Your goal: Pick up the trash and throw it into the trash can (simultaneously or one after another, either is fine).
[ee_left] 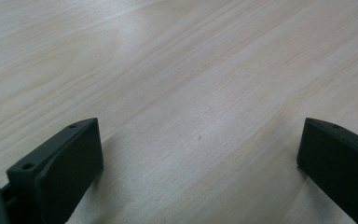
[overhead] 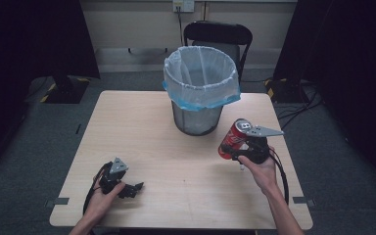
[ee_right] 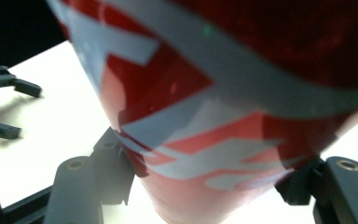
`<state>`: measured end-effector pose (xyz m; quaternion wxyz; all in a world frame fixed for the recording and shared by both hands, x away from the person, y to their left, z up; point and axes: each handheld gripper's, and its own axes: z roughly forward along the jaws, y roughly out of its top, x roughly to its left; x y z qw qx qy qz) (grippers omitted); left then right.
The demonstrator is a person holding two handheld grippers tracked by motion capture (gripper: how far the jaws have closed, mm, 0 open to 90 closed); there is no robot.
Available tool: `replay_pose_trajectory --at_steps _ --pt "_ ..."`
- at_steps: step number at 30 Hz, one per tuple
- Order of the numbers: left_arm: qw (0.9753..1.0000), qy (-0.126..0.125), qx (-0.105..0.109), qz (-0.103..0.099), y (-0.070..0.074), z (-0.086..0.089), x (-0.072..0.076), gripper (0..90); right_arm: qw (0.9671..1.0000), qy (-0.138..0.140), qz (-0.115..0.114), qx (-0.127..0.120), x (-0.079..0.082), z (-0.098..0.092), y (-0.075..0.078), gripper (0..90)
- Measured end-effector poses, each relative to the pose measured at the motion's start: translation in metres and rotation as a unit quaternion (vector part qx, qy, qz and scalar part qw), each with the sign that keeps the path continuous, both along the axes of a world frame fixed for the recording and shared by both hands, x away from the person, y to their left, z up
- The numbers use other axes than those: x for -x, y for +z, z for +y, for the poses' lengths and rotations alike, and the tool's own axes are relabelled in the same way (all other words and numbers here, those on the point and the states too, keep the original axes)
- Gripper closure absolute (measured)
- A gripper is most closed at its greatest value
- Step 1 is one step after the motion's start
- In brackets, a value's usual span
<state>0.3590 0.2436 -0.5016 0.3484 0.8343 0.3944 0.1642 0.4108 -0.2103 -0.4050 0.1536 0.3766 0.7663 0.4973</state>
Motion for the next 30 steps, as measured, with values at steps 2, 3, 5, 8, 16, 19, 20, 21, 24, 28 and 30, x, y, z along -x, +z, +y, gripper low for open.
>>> replay_pose_trajectory --at_steps 2,3,5,8,16,19,20,21,24,28,30 --pt "1.0 0.0 0.0 0.0 0.0 0.0 0.0 0.0 1.0 0.006 -0.001 -0.001 0.002 0.004 0.003 34.4" --pt "1.0 0.0 0.0 0.0 0.0 0.0 0.0 0.0 1.0 0.006 -0.001 -0.001 0.002 0.004 0.003 34.4" --pt "1.0 0.0 0.0 0.0 0.0 0.0 0.0 0.0 0.9997 0.02 -0.007 -0.008 0.005 0.01 0.01 34.5" --pt "1.0 0.0 0.0 0.0 0.0 0.0 0.0 0.0 0.9992 0.032 -0.014 -0.022 0.007 0.013 0.018 34.5" --pt "1.0 0.0 0.0 0.0 0.0 0.0 0.0 0.0 0.9981 0.05 -0.026 -0.025 0.008 0.021 0.04 34.6" --pt "1.0 0.0 0.0 0.0 0.0 0.0 0.0 0.0 0.9974 0.059 -0.03 -0.027 0.008 0.026 0.048 34.6" --pt "1.0 0.0 0.0 0.0 0.0 0.0 0.0 0.0 0.9972 0.062 -0.032 -0.027 0.008 0.028 0.051 34.6" --pt "1.0 0.0 -0.001 0.0 0.0 0.0 0.0 0.0 0.9969 0.066 -0.032 -0.027 0.007 0.03 0.053 34.6" --pt "1.0 0.0 -0.001 0.0 0.0 0.0 0.0 0.0 0.9961 0.075 -0.036 -0.028 0.007 0.036 0.06 34.6" --pt "1.0 -0.001 -0.001 0.0 0.0 0.0 0.0 0.0 0.9952 0.084 -0.04 -0.032 0.005 0.041 0.068 34.6" --pt "1.0 -0.001 -0.001 0.0 0.0 0.0 0.0 0.0 0.9944 0.09 -0.043 -0.035 0.005 0.043 0.073 34.6"
